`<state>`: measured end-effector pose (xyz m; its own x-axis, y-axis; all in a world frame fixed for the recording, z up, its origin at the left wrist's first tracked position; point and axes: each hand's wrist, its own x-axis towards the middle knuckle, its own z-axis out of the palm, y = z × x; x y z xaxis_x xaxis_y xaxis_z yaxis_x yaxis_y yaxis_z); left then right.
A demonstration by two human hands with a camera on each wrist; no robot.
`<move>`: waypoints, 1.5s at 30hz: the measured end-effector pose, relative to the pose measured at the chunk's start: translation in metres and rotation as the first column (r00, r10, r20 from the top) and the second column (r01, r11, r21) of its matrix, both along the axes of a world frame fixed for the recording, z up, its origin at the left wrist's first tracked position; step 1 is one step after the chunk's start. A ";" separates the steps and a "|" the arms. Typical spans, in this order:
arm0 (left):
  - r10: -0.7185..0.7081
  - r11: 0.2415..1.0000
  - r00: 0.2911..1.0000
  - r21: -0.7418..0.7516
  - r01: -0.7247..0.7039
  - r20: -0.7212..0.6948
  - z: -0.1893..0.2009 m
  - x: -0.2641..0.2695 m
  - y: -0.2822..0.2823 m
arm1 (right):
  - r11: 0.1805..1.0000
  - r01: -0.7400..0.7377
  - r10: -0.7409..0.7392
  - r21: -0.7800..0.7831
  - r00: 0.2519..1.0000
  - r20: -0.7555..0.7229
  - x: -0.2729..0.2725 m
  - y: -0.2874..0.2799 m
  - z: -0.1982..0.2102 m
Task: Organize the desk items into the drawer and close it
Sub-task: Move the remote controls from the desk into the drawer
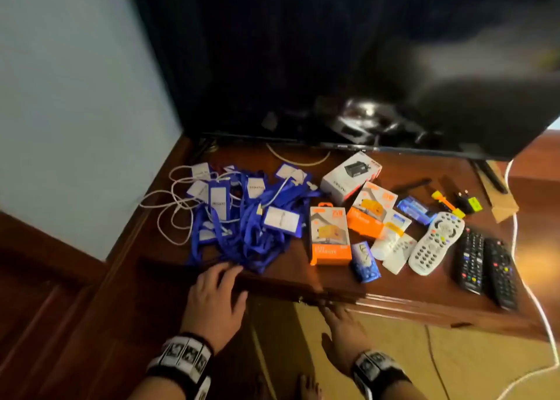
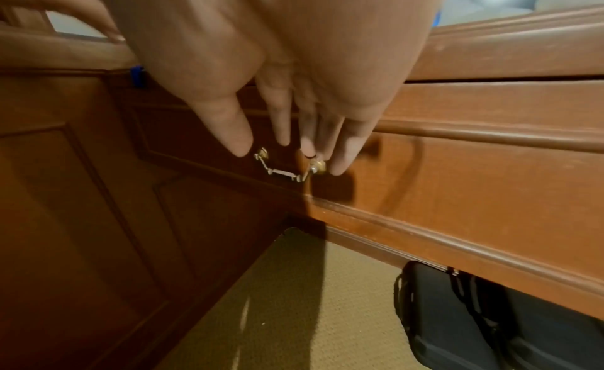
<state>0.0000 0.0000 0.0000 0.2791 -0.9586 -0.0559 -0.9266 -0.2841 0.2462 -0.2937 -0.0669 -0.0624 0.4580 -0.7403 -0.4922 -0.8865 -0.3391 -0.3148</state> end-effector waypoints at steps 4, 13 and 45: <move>-0.110 0.993 0.994 0.044 0.110 0.003 0.007 -0.017 -0.040 | 0.997 -0.053 0.048 -0.059 0.995 -0.085 0.026 -0.012 -0.005; -0.134 0.982 0.989 0.146 0.124 0.061 -0.019 -0.025 -0.068 | 0.999 -0.032 0.032 0.002 0.986 -0.165 0.046 -0.011 -0.041; -0.101 0.988 0.993 0.119 0.094 0.058 -0.031 -0.026 -0.069 | 0.999 -0.034 0.034 0.006 0.971 -0.236 -0.093 0.071 0.049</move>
